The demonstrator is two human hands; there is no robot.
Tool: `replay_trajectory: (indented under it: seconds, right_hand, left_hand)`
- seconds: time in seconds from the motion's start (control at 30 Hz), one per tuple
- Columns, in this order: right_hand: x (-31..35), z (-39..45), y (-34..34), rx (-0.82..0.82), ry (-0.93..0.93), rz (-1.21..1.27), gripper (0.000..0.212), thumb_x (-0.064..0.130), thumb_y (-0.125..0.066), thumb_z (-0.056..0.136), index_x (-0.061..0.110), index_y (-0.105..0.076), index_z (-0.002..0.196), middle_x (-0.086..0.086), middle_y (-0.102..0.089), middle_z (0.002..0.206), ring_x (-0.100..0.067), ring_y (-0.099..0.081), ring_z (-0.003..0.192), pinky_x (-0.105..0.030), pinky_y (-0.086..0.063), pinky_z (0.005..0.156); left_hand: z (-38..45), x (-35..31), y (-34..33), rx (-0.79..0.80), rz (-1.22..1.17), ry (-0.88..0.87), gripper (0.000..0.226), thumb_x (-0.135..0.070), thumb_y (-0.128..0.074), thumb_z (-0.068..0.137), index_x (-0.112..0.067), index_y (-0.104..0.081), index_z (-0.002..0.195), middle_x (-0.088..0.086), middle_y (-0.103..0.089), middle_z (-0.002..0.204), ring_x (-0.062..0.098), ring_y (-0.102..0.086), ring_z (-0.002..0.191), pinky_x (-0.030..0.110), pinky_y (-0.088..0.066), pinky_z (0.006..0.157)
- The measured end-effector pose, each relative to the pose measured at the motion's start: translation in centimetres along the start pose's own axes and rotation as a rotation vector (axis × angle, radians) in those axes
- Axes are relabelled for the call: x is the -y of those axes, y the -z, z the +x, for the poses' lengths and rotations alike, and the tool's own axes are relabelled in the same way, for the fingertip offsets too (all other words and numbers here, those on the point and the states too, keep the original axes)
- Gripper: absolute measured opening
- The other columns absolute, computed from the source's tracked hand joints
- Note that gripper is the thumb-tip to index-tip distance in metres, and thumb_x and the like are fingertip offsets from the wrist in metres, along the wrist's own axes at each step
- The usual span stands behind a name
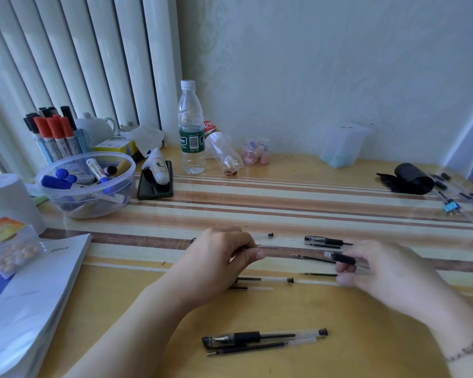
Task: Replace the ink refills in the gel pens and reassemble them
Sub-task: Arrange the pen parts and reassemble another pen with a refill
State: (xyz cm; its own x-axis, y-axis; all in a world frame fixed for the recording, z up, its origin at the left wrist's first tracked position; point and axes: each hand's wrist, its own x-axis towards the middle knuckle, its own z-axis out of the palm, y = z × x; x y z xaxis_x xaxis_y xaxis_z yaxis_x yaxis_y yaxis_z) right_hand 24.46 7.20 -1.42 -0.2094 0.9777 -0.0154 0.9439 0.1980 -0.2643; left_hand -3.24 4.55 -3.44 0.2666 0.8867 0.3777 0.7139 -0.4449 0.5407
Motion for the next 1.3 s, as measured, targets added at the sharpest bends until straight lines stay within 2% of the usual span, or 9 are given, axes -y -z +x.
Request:
replay_trajectory:
  seconds: [0.17, 0.37, 0.5, 0.7, 0.87, 1.0, 1.13, 1.23, 1.3]
  right_hand:
    - [-0.2, 0.8, -0.3, -0.12, -0.019, 0.028, 0.009, 0.049, -0.067, 0.08, 0.041, -0.068, 0.083, 0.026, -0.063, 0.086, 0.0, -0.059, 0.073, -0.032, -0.055, 0.065]
    - [0.1, 1.5, -1.5, -0.128, -0.039, 0.004, 0.005, 0.043, -0.066, 0.084, 0.038, -0.067, 0.082, 0.024, -0.061, 0.087, -0.002, -0.056, 0.073, -0.031, -0.052, 0.062]
    - [1.0, 0.8, -1.0, -0.191, 0.035, 0.167, 0.007, 0.037, -0.064, 0.087, 0.044, -0.065, 0.085, 0.016, -0.063, 0.065, -0.003, -0.052, 0.053, -0.02, -0.04, 0.048]
    - [3.2, -0.2, -1.1, -0.18, 0.173, 0.319, 0.029, 0.023, -0.073, 0.081, 0.05, -0.064, 0.084, 0.033, -0.067, 0.083, -0.034, -0.069, 0.07, -0.05, -0.058, 0.066]
    - [3.4, -0.4, -1.1, -0.189, 0.209, 0.315, 0.032, 0.02, -0.071, 0.082, 0.05, -0.064, 0.086, 0.039, -0.063, 0.089, -0.036, -0.069, 0.073, -0.053, -0.058, 0.067]
    - [3.9, -1.0, -1.1, -0.212, 0.228, 0.306, 0.026, 0.027, -0.074, 0.079, 0.051, -0.066, 0.08, 0.02, -0.072, 0.077, -0.026, -0.069, 0.066, -0.046, -0.059, 0.061]
    - [4.3, -1.3, -1.0, -0.193, 0.266, 0.314, 0.008, 0.051, -0.071, 0.071, 0.052, -0.068, 0.077, 0.026, -0.071, 0.077, -0.013, -0.071, 0.072, -0.037, -0.059, 0.063]
    - [3.5, -1.1, 0.2, -0.298, 0.222, 0.391, 0.039, 0.082, -0.049, 0.068, 0.051, -0.066, 0.085, 0.026, -0.07, 0.085, -0.001, -0.066, 0.085, -0.025, -0.054, 0.067]
    - [2.6, -0.9, 0.5, -0.368, 0.17, 0.426, 0.048, 0.083, -0.029, 0.076, 0.052, -0.065, 0.083, 0.017, -0.068, 0.069, -0.007, -0.066, 0.075, -0.033, -0.053, 0.059]
  left_hand:
    - [0.1, -0.6, 0.3, -0.021, -0.129, 0.074, 0.018, -0.037, -0.069, 0.084, -0.021, -0.075, 0.09, -0.011, -0.067, 0.067, 0.001, -0.058, 0.062, 0.009, -0.041, 0.057]
    - [0.2, -1.0, 0.3, -0.008, -0.247, 0.144, 0.015, -0.028, -0.078, 0.077, -0.03, -0.078, 0.092, -0.019, -0.074, 0.085, -0.009, -0.065, 0.088, 0.003, -0.043, 0.076]
    - [0.3, -0.8, 0.2, -0.056, -0.347, 0.245, 0.016, -0.029, -0.08, 0.075, -0.033, -0.077, 0.09, -0.02, -0.075, 0.091, -0.013, -0.065, 0.093, 0.008, -0.049, 0.084]
    - [0.4, -1.1, 0.3, -0.03, -0.449, 0.27, 0.018, -0.03, -0.079, 0.075, -0.028, -0.078, 0.093, -0.014, -0.077, 0.098, -0.007, -0.067, 0.096, 0.019, -0.053, 0.091]
    - [0.3, -1.5, 0.2, 0.005, -0.44, 0.276, 0.017, -0.031, -0.079, 0.075, -0.027, -0.078, 0.091, -0.013, -0.076, 0.1, -0.009, -0.066, 0.095, 0.016, -0.052, 0.088]
    - [0.0, -1.9, -0.2, 0.016, -0.315, 0.271, 0.018, -0.035, -0.078, 0.077, -0.028, -0.078, 0.094, -0.023, -0.07, 0.069, -0.017, -0.058, 0.063, 0.002, -0.039, 0.063]
    - [-0.1, -1.8, -0.4, -0.009, -0.167, 0.218, 0.014, -0.037, -0.073, 0.081, -0.03, -0.078, 0.092, -0.018, -0.072, 0.072, -0.01, -0.06, 0.07, 0.008, -0.042, 0.064]
    - [0.1, -1.1, 0.2, -0.078, -0.208, 0.208, 0.006, -0.028, -0.074, 0.082, -0.025, -0.079, 0.086, -0.022, -0.065, 0.062, -0.006, -0.06, 0.059, 0.006, -0.041, 0.058]
    - [0.2, -0.6, 0.7, -0.14, -0.267, 0.229, 0.003, -0.024, -0.075, 0.082, -0.025, -0.078, 0.082, -0.016, -0.073, 0.07, 0.002, -0.067, 0.064, 0.019, -0.054, 0.065]
